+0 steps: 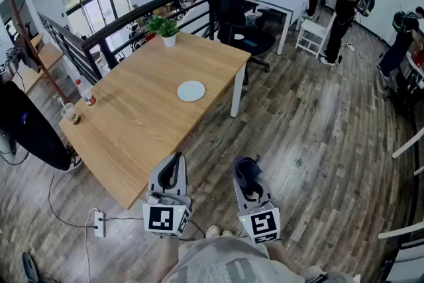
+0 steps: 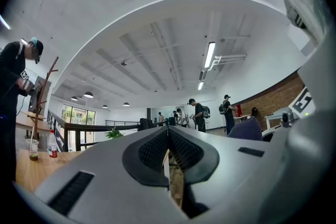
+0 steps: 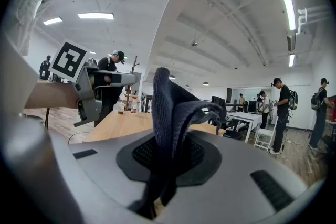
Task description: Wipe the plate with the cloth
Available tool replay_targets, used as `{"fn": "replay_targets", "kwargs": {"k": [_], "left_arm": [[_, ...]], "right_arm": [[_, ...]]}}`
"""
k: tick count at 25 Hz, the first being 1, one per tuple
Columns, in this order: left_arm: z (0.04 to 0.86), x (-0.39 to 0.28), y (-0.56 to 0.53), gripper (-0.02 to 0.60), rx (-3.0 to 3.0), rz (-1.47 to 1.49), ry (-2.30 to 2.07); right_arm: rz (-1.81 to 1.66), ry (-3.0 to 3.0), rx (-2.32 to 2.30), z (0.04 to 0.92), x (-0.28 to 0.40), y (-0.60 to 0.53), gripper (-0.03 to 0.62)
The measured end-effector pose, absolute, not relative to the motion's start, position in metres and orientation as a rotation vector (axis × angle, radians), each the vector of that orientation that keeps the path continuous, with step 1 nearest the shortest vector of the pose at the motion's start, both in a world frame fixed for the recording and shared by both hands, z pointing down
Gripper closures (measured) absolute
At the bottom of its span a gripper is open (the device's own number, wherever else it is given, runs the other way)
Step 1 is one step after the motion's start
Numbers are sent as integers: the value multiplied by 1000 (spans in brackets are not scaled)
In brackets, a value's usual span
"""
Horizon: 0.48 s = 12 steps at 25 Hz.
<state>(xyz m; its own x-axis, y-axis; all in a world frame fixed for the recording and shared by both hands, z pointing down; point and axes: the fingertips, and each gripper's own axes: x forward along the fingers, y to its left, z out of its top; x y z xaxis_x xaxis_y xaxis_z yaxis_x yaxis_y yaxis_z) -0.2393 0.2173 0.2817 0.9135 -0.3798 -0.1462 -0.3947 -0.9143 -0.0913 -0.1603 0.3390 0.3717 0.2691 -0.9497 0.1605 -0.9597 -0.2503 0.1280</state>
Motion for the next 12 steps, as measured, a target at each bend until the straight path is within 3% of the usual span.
{"fn": "replay_targets", "kwargs": {"k": [12], "left_arm": [[290,-234,220,572,-2947,147,632]], "right_arm": [[50,-1788,2303,381,-157,346,537]]}}
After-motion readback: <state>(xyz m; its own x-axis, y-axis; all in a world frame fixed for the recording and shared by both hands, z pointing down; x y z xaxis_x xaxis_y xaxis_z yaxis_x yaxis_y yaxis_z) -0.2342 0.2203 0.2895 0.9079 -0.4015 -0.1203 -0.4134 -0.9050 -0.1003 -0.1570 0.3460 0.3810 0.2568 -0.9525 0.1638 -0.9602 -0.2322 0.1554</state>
